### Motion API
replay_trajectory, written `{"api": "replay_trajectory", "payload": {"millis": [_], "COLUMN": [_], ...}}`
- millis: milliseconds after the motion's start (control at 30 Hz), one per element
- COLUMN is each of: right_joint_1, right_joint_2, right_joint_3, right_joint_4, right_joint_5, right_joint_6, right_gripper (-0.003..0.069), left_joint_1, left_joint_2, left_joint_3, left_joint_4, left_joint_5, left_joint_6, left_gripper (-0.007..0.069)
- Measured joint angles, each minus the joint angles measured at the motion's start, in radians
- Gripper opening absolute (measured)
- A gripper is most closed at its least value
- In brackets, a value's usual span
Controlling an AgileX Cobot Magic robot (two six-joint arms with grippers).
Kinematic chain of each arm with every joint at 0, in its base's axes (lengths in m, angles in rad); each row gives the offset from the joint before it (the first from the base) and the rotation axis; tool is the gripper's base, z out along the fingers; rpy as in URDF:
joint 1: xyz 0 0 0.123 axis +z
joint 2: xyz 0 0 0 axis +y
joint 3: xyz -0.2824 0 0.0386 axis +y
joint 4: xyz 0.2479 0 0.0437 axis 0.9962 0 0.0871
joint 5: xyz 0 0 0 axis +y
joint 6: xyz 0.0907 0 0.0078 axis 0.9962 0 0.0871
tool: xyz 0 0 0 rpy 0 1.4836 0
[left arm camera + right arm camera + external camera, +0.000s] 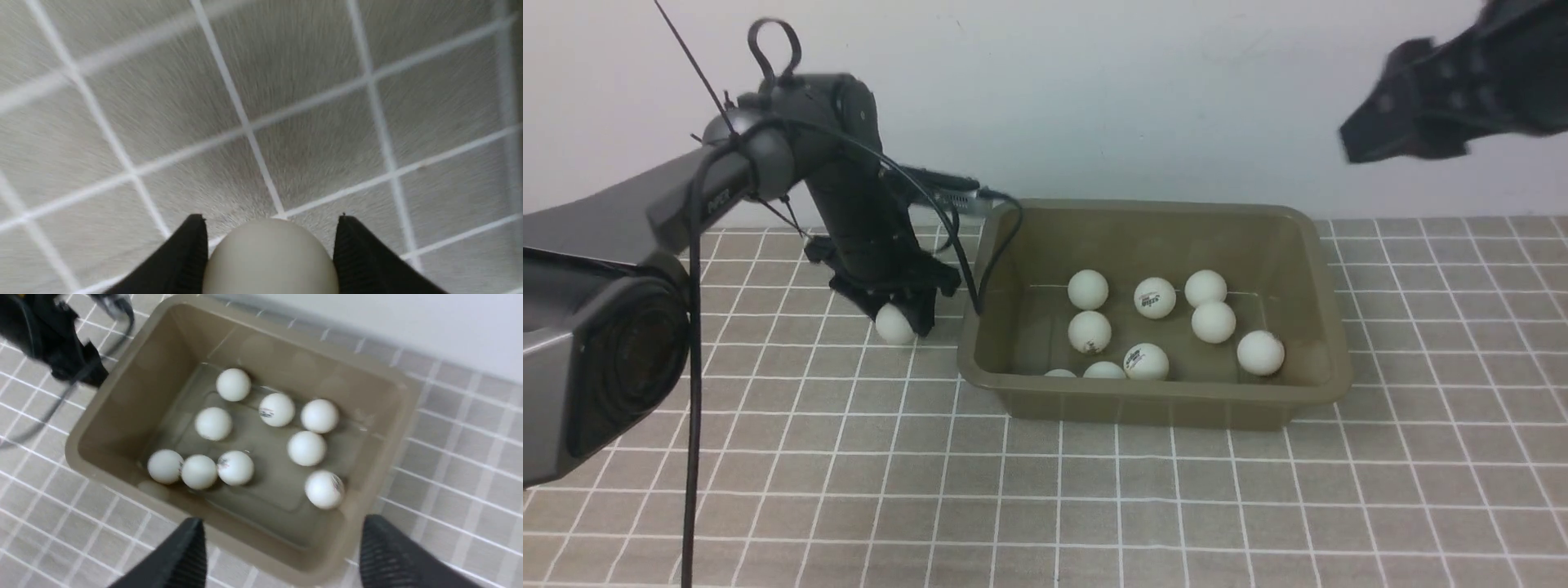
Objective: Put the table tennis balls into the box on the grey coffee tablecloth.
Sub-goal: 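Reach for and grasp a ping pong ball on the table beside the basket, then drop the ball into the bin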
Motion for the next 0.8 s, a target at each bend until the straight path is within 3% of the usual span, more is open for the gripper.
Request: {"api": "replay_trajectory", "payload": {"millis": [167,400,633,767,800], "right_joint_1": [0.0,0.0,0.0,0.0,0.0], "right_joint_2": [-0.133,-0.487,-0.882,-1.089,-1.127], "right_joint_3": [0.0,0.098,0.365,0.493,0.522], "right_joint_4": [-0.155,-0.306,-0.294,-0.29,-0.29], "right_joint_5": [0.101,0.11,0.056,-0.018,-0.025], "right_joint_6": [0.091,0.223,0.298,0.305,0.305], "right_gripper": [0.0323,0.0039,-0.0013,-0.0015,-0.0015], "left_joint_1": [-0.004,-0.098,-0.207,-0.236,-0.244], "left_joint_2": [-0.132,-0.247,-0.119,-0.073,-0.069], "left_joint_3": [-0.091,-0.124,-0.121,-0.118,-0.118], "left_joint_4": [-0.093,-0.278,-0.169,-0.108,-0.093], "left_joint_5": [0.001,0.014,0.018,0.015,0.013], "left_joint_6": [-0.001,0.112,0.074,-0.011,-0.047], "left_gripper": [0.0353,0.0353,0.036,0.0453,0.0507]}}
